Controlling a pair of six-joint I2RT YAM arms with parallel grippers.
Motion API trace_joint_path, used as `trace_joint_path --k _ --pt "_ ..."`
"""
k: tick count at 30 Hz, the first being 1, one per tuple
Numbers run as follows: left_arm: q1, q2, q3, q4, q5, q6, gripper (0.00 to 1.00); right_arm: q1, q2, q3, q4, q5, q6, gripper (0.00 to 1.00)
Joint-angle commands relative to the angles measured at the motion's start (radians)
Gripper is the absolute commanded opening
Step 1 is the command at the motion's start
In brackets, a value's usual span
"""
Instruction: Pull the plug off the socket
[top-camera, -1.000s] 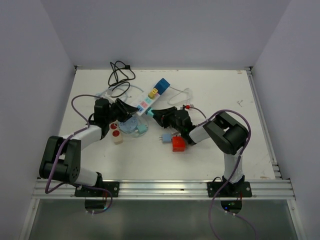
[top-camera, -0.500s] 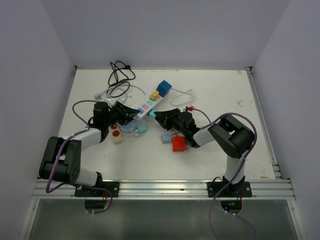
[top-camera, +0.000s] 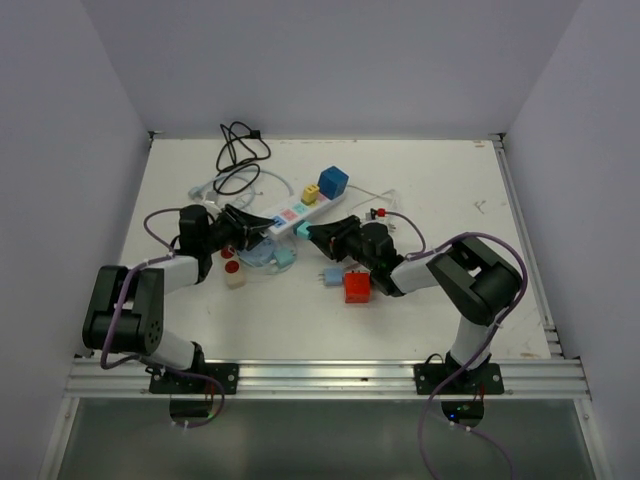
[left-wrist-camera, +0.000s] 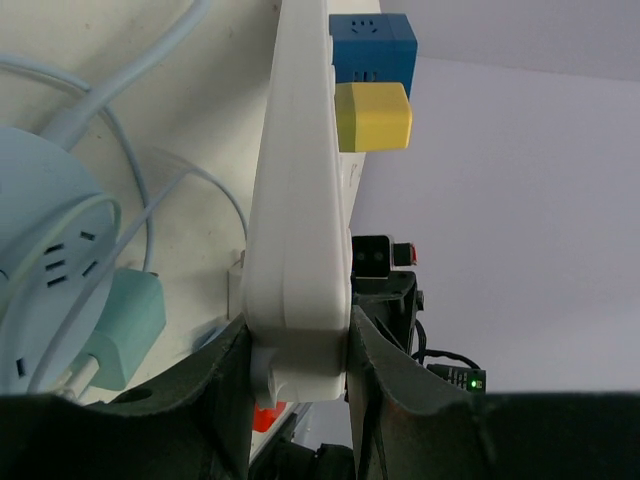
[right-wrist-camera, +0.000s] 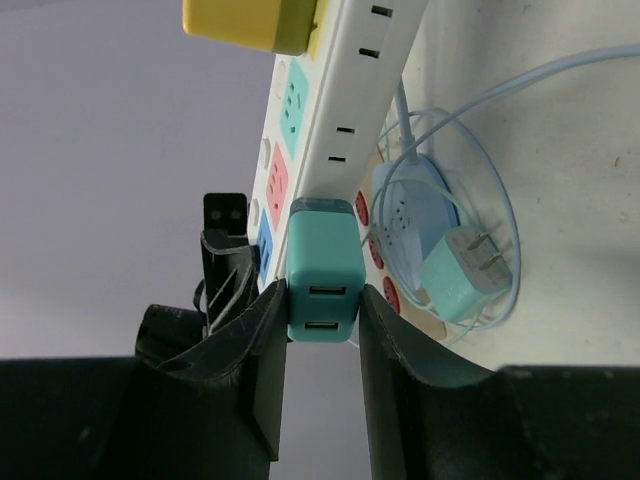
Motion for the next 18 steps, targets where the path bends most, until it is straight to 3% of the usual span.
trace_joint_path --k 1,12,18 --pt "0.086 0.024 0.009 0.117 -0.144 0.008 0.00 -0.050 -0.069 0.021 0.055 0.042 -0.141 0.00" --pt "0.089 0.052 0.018 0.149 -0.171 -0.047 0.00 -0.029 -0.026 -0.002 -0.059 -0.032 -0.228 0.00" --pt "0.088 0.035 0.056 0.091 -0.196 -0.001 0.00 -0.030 -0.037 0.003 -0.123 -0.078 -0.264 0.00"
